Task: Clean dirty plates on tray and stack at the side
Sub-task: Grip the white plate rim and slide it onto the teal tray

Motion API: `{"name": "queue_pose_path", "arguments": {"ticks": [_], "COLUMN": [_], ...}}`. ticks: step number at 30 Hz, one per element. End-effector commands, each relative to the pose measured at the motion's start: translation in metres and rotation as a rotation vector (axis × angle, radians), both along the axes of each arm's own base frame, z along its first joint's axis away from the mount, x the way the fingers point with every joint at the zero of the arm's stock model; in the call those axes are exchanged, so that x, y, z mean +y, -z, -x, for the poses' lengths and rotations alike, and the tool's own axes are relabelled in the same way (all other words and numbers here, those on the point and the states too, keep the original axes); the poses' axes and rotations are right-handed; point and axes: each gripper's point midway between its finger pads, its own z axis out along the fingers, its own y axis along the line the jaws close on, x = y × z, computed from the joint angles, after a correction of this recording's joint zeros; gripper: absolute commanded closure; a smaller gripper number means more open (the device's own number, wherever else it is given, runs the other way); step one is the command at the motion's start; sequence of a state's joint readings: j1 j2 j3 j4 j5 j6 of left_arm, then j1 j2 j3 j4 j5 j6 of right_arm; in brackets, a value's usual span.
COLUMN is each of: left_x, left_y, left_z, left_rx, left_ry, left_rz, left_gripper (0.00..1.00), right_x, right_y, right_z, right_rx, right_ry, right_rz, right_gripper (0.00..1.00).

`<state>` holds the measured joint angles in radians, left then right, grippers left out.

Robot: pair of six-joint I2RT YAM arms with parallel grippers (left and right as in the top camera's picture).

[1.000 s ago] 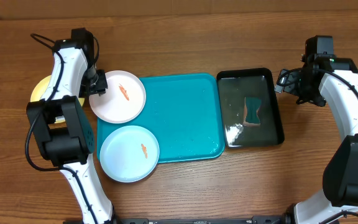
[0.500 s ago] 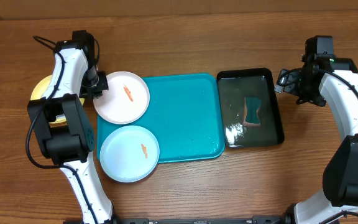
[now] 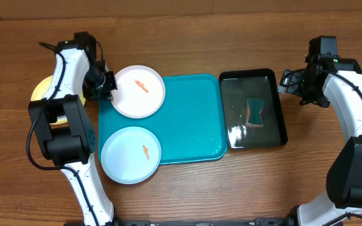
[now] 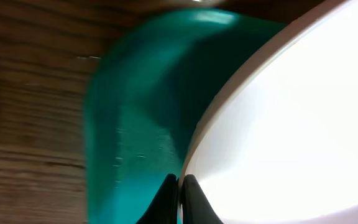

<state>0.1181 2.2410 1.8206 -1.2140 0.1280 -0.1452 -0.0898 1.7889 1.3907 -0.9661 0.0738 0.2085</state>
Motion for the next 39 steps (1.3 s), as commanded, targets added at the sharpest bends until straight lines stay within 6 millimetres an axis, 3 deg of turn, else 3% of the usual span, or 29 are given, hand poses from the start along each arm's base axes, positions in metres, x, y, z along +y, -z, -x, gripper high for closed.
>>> {"name": "queue_pose_path", "arguments": {"ticks": [1, 20, 27, 39], "left_x": [-0.033, -0.143, -0.162, -0.165], "left_y": [0.004, 0.003, 0.003, 0.003], "left_z": [0.005, 0.025, 0.031, 0.033], "left_rx": [0.022, 0.059, 0.064, 0.067], "left_ry": [0.062, 0.298, 0.33, 0.339], "left_rz": [0.094, 0.104, 0.1, 0.092], "left_gripper": [0.96, 0.96, 0.96, 0.93], "right_x": [0.001, 0.001, 0.001, 0.001], "right_y": [-0.007, -0.007, -0.007, -0.007], "right_z": [-0.004, -0.004, -0.004, -0.004], "right_rx": [-0.025, -0.025, -0.025, -0.025], "right_ry": [0.002, 0.003, 0.002, 0.002], "right_rz": [-0.003, -0.003, -0.003, -0.003], "right_gripper": [0.0, 0.0, 0.0, 0.0]}}
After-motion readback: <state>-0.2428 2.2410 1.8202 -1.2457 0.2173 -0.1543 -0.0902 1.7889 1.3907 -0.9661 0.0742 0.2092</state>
